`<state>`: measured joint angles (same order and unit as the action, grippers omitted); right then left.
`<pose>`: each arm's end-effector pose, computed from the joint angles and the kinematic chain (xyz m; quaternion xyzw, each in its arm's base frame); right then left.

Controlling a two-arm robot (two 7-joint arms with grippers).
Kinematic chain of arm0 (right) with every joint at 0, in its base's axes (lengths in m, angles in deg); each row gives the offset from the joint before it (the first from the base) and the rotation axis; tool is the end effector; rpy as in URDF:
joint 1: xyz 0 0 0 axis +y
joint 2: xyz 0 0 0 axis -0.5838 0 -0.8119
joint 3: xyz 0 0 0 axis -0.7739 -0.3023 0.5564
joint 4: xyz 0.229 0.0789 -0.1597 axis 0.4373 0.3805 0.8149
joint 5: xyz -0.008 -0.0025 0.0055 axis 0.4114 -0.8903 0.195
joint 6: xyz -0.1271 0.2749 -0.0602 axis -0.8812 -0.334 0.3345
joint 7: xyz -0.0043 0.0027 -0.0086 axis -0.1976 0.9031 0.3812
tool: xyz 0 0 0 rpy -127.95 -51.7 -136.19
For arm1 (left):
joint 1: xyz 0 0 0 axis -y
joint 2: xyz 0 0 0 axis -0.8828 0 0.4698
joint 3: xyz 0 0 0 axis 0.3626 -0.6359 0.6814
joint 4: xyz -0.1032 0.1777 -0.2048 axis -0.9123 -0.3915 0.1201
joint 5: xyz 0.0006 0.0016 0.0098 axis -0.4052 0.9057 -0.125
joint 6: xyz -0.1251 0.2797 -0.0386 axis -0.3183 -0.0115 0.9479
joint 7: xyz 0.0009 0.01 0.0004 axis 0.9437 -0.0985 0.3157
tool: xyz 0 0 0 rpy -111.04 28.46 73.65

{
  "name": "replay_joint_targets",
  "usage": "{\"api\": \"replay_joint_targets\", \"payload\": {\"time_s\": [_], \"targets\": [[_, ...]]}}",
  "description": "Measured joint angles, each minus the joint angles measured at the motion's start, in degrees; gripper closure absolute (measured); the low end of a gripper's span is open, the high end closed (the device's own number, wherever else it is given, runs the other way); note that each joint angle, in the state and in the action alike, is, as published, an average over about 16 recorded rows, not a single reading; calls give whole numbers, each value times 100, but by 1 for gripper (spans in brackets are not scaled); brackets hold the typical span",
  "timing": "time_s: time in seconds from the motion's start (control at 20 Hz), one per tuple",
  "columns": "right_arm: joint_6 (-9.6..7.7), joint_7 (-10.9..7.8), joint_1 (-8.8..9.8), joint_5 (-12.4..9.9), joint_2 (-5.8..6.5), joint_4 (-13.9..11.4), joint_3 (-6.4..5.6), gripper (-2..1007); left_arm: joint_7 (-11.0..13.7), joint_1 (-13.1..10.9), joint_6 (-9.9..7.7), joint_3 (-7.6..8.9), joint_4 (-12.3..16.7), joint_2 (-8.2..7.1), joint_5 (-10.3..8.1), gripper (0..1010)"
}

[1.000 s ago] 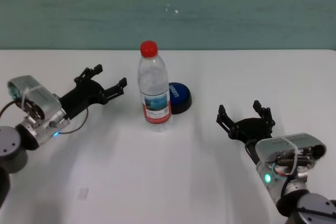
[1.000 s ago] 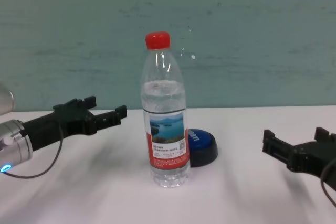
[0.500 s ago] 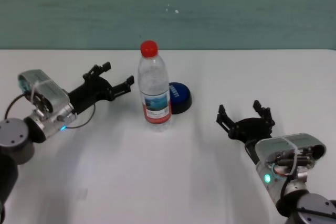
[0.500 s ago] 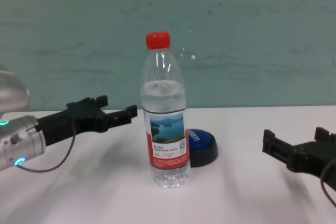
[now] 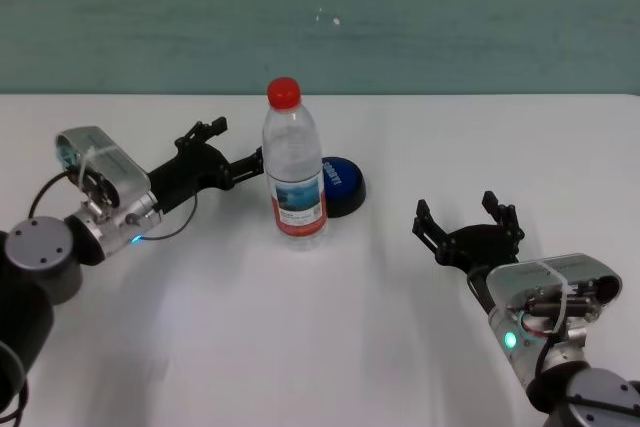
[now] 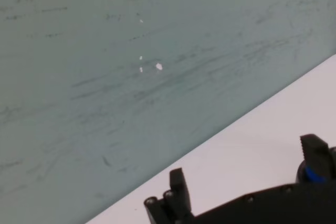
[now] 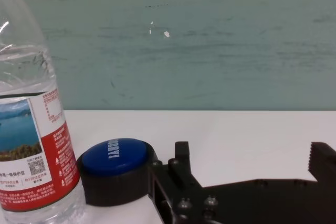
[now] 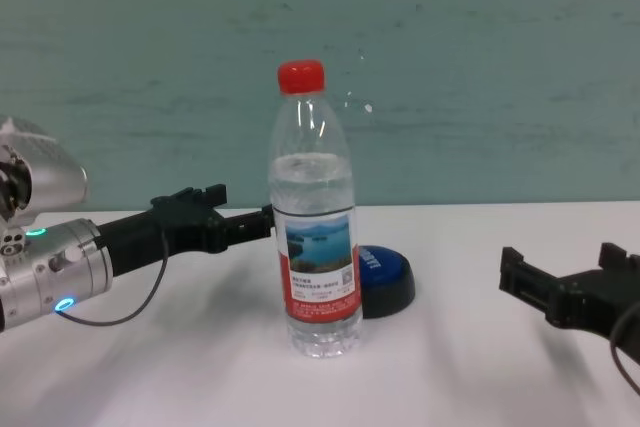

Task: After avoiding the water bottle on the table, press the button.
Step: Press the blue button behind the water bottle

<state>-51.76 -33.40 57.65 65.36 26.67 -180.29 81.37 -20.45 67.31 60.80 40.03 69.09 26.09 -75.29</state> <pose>0.3002 0.0393 -0.3070 0.0183 0.0178 -0.6312 0.7752 0.4836 0.0723 -0.3246 0.0635 -0.1295 0.4032 0.9037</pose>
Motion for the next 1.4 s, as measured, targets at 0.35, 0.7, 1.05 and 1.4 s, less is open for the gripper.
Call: {"api": "replay_joint_targets", "payload": {"time_s": [0.35,0.7,1.05,1.4], "targets": [[0,0,0,0,0,0,0,1,49,113,69,3,-217,87,32,10],[0,0,0,0,0,0,0,1,0,66,6,21,-127,84,73,10],[0,0,0,0,0,0,0,1,-104,-41,-112,34,75,42,110,10],[0,0,0,0,0,0,0,1,-481,-403,-460,110,737,-92,168,10]]}}
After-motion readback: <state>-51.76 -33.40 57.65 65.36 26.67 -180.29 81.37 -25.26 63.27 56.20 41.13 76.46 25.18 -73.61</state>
